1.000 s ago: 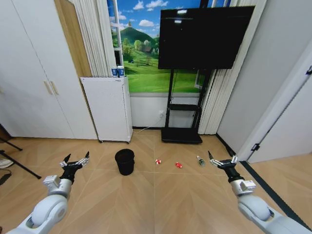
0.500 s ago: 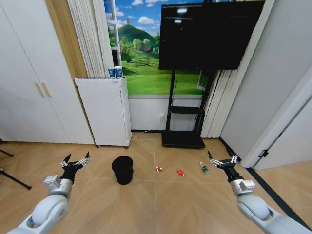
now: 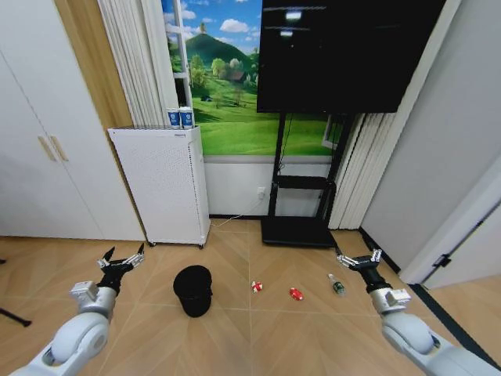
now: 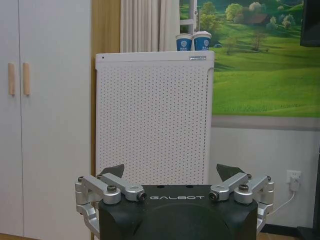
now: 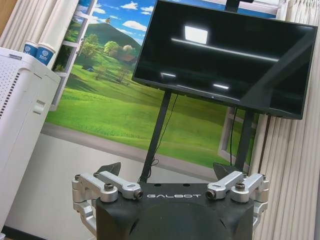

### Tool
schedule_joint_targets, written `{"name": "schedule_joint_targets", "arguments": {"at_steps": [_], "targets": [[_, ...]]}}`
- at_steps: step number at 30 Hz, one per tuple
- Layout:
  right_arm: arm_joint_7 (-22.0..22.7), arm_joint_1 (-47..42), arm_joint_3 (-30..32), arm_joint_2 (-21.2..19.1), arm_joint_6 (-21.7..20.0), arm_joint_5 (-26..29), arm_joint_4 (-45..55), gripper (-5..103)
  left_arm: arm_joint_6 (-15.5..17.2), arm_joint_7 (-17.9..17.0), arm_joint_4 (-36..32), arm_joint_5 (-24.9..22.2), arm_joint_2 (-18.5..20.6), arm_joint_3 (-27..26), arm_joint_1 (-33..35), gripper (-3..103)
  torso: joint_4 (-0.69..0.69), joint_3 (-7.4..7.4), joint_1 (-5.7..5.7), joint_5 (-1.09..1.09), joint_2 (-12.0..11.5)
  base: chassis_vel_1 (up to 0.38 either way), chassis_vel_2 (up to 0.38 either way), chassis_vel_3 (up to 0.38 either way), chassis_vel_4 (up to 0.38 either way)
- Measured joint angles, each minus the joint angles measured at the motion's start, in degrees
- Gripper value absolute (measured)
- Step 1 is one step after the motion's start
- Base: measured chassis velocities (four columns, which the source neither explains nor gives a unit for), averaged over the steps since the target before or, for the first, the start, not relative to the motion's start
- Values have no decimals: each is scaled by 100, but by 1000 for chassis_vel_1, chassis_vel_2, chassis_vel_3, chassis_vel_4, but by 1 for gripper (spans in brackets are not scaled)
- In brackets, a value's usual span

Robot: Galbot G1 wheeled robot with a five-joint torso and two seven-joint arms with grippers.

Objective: Pick up the trash bin and place the garbage on the floor into it.

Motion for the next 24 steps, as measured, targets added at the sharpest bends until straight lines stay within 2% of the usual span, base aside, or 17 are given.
{"name": "schedule_joint_targets", "arguments": {"at_steps": [24], "targets": [[-7,94,-151,74,58,-37,-89,100,32,-48,63,44,-102,1,-10,100,-1,0,-1,0,1,-183,181,169,-172]]}}
